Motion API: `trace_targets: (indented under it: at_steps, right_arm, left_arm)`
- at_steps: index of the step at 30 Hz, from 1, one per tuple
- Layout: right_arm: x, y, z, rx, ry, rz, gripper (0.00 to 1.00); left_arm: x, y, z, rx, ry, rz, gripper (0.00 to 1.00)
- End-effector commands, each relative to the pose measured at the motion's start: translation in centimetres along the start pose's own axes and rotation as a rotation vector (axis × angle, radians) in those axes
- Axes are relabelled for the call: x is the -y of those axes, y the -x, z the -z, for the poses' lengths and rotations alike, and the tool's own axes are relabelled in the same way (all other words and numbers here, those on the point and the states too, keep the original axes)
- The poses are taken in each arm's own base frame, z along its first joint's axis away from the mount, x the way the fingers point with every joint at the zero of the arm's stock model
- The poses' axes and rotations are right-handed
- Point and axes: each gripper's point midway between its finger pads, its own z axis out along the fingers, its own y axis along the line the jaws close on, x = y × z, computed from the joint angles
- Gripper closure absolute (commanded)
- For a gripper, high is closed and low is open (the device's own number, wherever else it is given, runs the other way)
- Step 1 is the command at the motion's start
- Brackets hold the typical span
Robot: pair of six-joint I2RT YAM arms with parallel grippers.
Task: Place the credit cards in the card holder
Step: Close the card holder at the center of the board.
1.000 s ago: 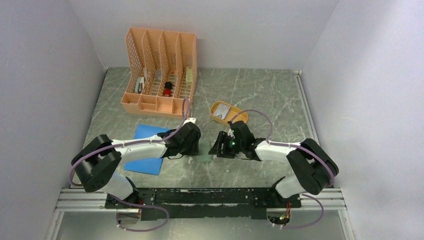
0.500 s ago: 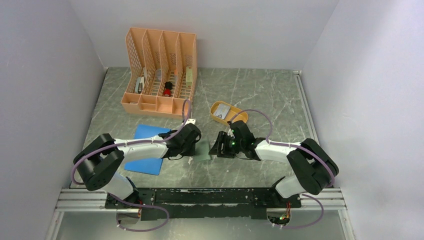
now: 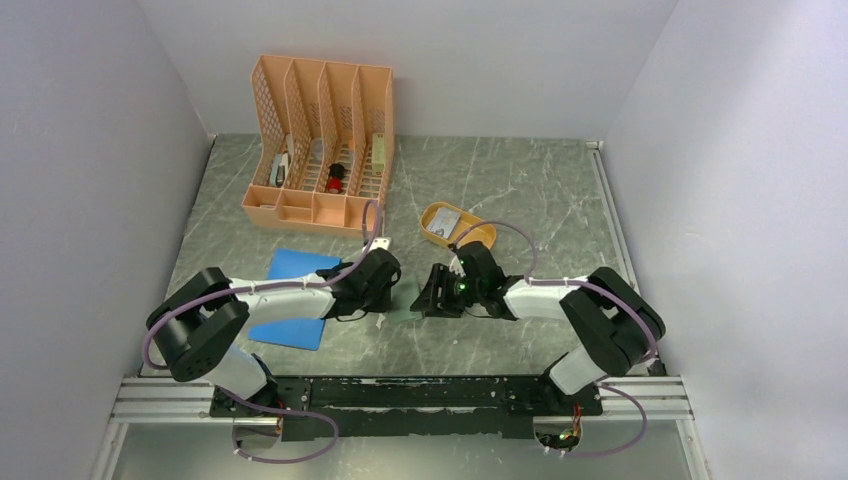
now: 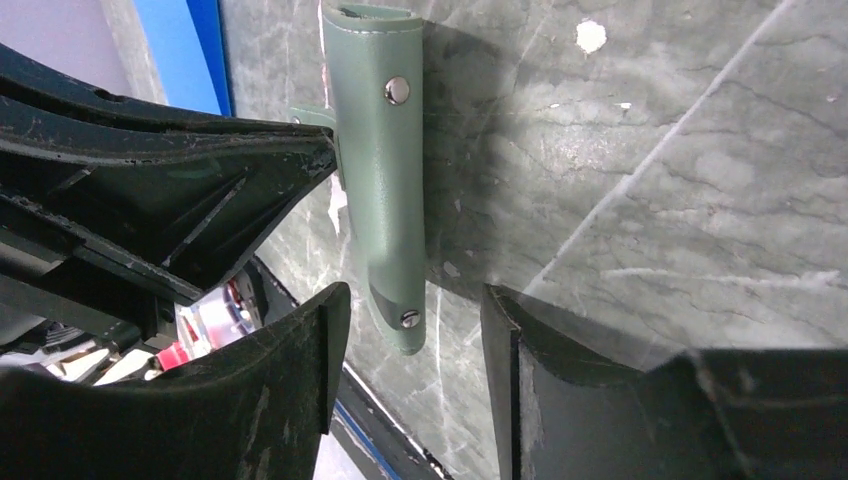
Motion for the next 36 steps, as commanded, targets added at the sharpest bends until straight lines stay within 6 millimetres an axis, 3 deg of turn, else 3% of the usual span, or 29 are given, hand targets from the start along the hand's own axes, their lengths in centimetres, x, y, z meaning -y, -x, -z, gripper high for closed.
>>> trace_targets:
  at_steps: [1,14,28,36]
  right_arm:
    - [-0.4,-0.3,-0.6,-0.009,0.044,-0.031,0.48]
    - [-0.9,-1.4,-2.1,-0.041,0.113,-0.088,0.59]
    - [-0.5,-2.9,-1.7,-0.044,0.133,-0.138,0.59]
    - [-0.5,-2.1,-2.0,0.003,0.138,-0.164,0.58]
  left_arm:
    - [-3.4,-3.7,-1.2,-0.089,0.107,-0.026,0.95]
    - [-3.8,-4.1,-1.1,-0.09,0.109,-0.016,0.95]
    - [-4.2,-4.4,-1.0,-0.09,0.119,-0.007,0.95]
    - [-4.3,-4.6,-1.0,-0.092,0.118,-0.004,0.95]
